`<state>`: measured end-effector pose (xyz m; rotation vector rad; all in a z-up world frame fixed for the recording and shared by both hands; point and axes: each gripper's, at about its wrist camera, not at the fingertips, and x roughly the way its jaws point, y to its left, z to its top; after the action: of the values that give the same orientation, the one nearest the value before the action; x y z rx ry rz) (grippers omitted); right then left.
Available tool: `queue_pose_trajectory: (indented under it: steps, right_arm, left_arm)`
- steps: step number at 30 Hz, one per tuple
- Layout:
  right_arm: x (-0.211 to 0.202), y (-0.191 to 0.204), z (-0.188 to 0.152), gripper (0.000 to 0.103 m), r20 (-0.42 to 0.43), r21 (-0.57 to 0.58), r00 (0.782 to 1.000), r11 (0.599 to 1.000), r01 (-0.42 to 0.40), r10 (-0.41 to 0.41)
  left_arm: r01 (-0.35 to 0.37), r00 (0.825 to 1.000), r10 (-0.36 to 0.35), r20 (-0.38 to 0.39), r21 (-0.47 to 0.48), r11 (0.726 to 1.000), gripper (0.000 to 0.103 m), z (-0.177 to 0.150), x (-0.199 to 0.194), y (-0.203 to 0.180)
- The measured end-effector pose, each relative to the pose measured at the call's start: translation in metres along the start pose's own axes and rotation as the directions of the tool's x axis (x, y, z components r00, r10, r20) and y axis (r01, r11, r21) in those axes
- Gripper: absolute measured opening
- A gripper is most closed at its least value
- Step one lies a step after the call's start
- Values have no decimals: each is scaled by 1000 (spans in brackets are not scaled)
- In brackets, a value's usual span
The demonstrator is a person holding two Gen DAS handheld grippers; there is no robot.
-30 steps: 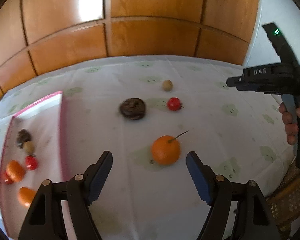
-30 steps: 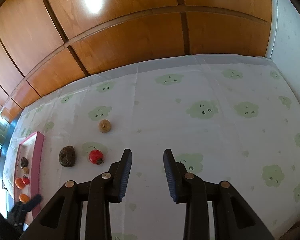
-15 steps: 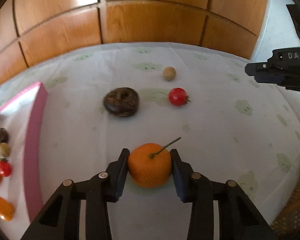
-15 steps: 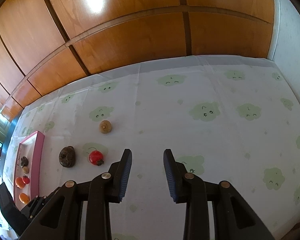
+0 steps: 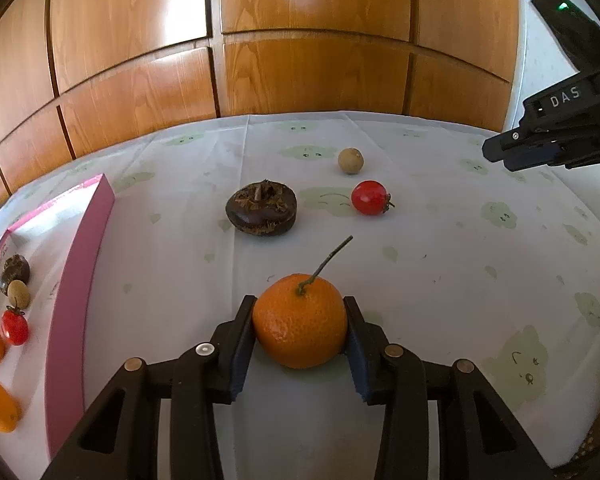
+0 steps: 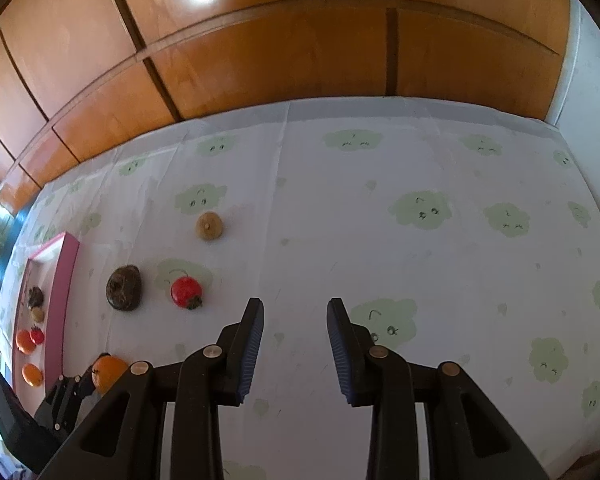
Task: Organize fruits
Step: 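Grasp an orange with the left tool while the right tool grasps a tan fruit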
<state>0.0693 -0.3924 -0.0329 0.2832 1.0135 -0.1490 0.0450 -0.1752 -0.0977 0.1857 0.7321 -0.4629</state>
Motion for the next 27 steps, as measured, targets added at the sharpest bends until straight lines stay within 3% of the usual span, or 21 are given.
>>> queue_pose_trajectory:
  steps: [7, 17, 27]
  right_arm:
    - [13, 14, -7, 33, -55, -55, 998, 998, -4, 1]
    - [25, 40, -11, 33, -102, -90, 992, 992, -89, 79]
    - [66, 73, 41, 33, -85, -99, 994, 992, -82, 73]
  left_arm:
    - [10, 1000, -10, 14, -9, 1000, 42, -1, 0, 1]
    - [20, 1000, -20, 24, -17, 1000, 42, -2, -1, 2]
    - [39, 999, -38, 28, -32, 999, 42, -1, -2, 4]
